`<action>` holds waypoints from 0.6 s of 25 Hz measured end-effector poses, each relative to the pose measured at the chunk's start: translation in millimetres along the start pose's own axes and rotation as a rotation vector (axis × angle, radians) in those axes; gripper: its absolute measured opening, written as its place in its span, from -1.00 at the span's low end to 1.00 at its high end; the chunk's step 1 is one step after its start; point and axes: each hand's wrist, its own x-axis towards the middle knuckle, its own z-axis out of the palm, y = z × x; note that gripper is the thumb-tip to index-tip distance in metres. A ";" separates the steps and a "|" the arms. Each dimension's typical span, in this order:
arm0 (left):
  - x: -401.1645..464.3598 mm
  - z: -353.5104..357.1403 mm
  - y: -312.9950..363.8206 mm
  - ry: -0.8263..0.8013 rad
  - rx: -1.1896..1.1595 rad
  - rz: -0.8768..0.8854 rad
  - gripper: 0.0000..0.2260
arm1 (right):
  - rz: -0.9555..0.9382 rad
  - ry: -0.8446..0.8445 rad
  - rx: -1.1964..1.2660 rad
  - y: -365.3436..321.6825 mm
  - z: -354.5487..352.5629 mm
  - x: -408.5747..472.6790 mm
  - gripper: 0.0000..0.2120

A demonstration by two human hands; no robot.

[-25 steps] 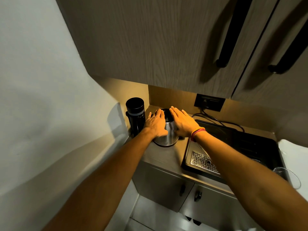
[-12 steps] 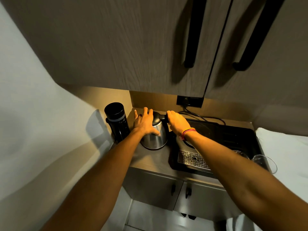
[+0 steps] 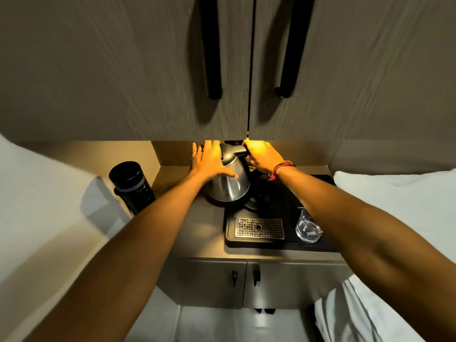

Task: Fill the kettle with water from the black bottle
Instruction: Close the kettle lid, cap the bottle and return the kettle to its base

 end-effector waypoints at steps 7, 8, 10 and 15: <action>16.5 24.8 66.9 0.008 0.053 0.141 -0.01 | 0.107 -0.009 0.089 63.7 -14.3 -14.9 -0.76; 17.7 29.6 73.7 -0.001 0.050 0.153 -0.02 | 0.112 -0.003 0.084 70.7 -13.3 -17.3 -0.76; 19.1 37.7 85.7 -0.016 0.059 0.175 -0.03 | 0.128 -0.003 0.102 84.0 -9.0 -21.8 -0.74; 21.0 43.7 98.0 -0.053 0.104 0.181 -0.01 | 0.124 -0.025 0.143 107.1 3.0 -27.5 -0.72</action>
